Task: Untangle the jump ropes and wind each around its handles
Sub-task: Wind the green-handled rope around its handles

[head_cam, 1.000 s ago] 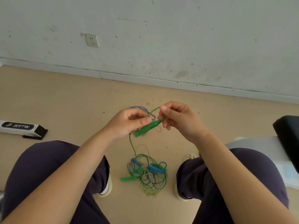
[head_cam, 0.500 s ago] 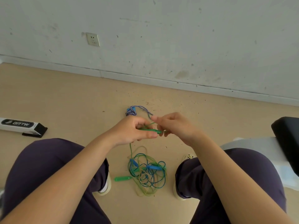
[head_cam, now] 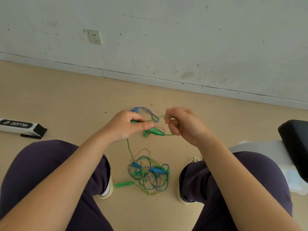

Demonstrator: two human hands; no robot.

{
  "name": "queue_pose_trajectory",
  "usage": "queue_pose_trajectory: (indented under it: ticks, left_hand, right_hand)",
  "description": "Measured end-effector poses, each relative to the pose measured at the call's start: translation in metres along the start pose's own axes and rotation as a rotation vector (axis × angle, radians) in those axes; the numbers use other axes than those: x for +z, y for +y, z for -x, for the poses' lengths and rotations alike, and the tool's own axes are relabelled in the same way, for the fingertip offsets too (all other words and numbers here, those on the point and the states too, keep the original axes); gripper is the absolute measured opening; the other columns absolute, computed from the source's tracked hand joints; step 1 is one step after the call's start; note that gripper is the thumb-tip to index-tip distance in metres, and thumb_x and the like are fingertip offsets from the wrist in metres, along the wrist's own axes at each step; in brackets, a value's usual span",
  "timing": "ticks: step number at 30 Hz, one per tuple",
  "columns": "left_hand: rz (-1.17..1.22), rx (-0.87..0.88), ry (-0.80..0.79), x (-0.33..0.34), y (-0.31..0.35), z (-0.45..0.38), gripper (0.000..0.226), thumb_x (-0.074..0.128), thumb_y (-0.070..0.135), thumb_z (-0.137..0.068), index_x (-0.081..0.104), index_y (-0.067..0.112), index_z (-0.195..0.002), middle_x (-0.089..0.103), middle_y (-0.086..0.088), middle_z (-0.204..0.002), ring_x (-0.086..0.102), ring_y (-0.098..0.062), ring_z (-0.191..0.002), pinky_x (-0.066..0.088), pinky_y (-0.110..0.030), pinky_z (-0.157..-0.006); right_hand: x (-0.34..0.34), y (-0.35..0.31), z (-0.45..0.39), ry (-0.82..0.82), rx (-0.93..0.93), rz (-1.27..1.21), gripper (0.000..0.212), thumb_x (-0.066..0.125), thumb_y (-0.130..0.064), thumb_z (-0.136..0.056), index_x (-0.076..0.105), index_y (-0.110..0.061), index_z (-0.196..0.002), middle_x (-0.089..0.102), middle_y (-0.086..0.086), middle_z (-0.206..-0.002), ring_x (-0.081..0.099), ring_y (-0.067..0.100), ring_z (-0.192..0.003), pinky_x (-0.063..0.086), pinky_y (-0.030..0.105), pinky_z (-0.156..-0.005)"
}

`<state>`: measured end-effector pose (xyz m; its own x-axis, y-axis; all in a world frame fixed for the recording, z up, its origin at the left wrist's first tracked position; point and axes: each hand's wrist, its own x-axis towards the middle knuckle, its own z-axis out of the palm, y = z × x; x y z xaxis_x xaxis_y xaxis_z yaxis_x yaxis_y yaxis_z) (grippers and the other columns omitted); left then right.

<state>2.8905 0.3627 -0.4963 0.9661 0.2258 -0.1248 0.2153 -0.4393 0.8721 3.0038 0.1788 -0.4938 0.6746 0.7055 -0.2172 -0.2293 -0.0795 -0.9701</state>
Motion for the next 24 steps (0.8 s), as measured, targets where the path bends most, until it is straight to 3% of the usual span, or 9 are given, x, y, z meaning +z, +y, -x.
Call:
queue_pose_trajectory:
  ticks: [4, 6, 10, 12, 16, 19, 24]
  left_hand:
    - [0.033, -0.015, -0.042, -0.001, -0.004, 0.001, 0.013, 0.076, 0.037, -0.082, 0.076, 0.024, -0.083, 0.06, 0.008, -0.052, 0.048, -0.006, -0.047, 0.04, -0.018, -0.052]
    - [0.031, -0.037, -0.071, 0.0, -0.006, 0.001, 0.015, 0.077, 0.035, -0.082, 0.076, 0.02, -0.084, 0.059, 0.003, -0.053, 0.05, -0.011, -0.047, 0.043, -0.025, -0.053]
    - [0.038, -0.076, 0.044, -0.008, -0.009, -0.001, 0.016, 0.072, 0.038, -0.087, 0.075, 0.023, -0.084, 0.057, 0.005, -0.053, 0.049, -0.008, -0.046, 0.043, -0.026, -0.057]
    - [0.04, -0.074, 0.122, -0.015, -0.011, -0.004, 0.022, 0.066, 0.041, -0.091, 0.076, 0.021, -0.088, 0.056, 0.008, -0.053, 0.046, -0.004, -0.045, 0.04, -0.025, -0.057]
    - [-0.01, -0.016, 0.069, -0.008, -0.012, -0.002, 0.018, 0.064, 0.038, -0.093, 0.077, 0.025, -0.093, 0.054, 0.012, -0.049, 0.043, -0.001, -0.046, 0.036, -0.026, -0.057]
    - [-0.007, -0.013, 0.005, 0.002, -0.011, -0.001, 0.014, 0.065, 0.033, -0.094, 0.076, 0.025, -0.092, 0.059, 0.009, -0.052, 0.045, -0.004, -0.045, 0.039, -0.024, -0.054]
    - [-0.049, -0.012, -0.033, 0.006, -0.007, -0.001, 0.017, 0.066, 0.038, -0.093, 0.077, 0.025, -0.094, 0.065, 0.007, -0.058, 0.047, -0.006, -0.044, 0.041, -0.024, -0.052]
  right_hand:
    - [0.006, 0.002, 0.007, -0.138, 0.019, 0.337, 0.028, 0.065, -0.027, -0.092, 0.069, 0.001, -0.09, 0.052, -0.005, -0.054, 0.034, 0.01, -0.041, 0.023, 0.021, -0.041]
    - [0.009, 0.002, 0.007, -0.077, -0.037, 0.401, 0.022, 0.066, -0.019, -0.091, 0.07, 0.002, -0.091, 0.049, -0.013, -0.045, 0.038, 0.002, -0.039, 0.029, 0.013, -0.043]
    - [-0.007, 0.003, -0.001, 0.211, -0.145, 0.147, 0.019, 0.063, -0.017, -0.094, 0.069, -0.007, -0.08, 0.049, -0.001, -0.053, 0.041, 0.017, -0.045, 0.036, 0.029, -0.05]
    - [-0.017, -0.002, -0.003, 0.247, -0.124, 0.021, 0.022, 0.059, -0.018, -0.097, 0.066, -0.003, -0.083, 0.054, 0.007, -0.063, 0.046, 0.019, -0.048, 0.042, 0.034, -0.054]
    - [-0.012, -0.001, 0.001, 0.055, -0.023, 0.27, 0.025, 0.063, -0.028, -0.094, 0.069, -0.004, -0.099, 0.063, 0.008, -0.074, 0.053, 0.025, -0.053, 0.043, 0.031, -0.048]
    - [0.003, 0.008, 0.001, -0.051, -0.029, 0.399, 0.019, 0.072, -0.029, -0.088, 0.071, -0.013, -0.098, 0.065, 0.008, -0.073, 0.056, 0.022, -0.057, 0.045, 0.031, -0.049]
    - [0.007, 0.007, 0.0, -0.036, -0.097, 0.474, 0.02, 0.076, -0.03, -0.084, 0.073, -0.011, -0.09, 0.065, 0.005, -0.068, 0.057, 0.014, -0.057, 0.047, 0.033, -0.056]
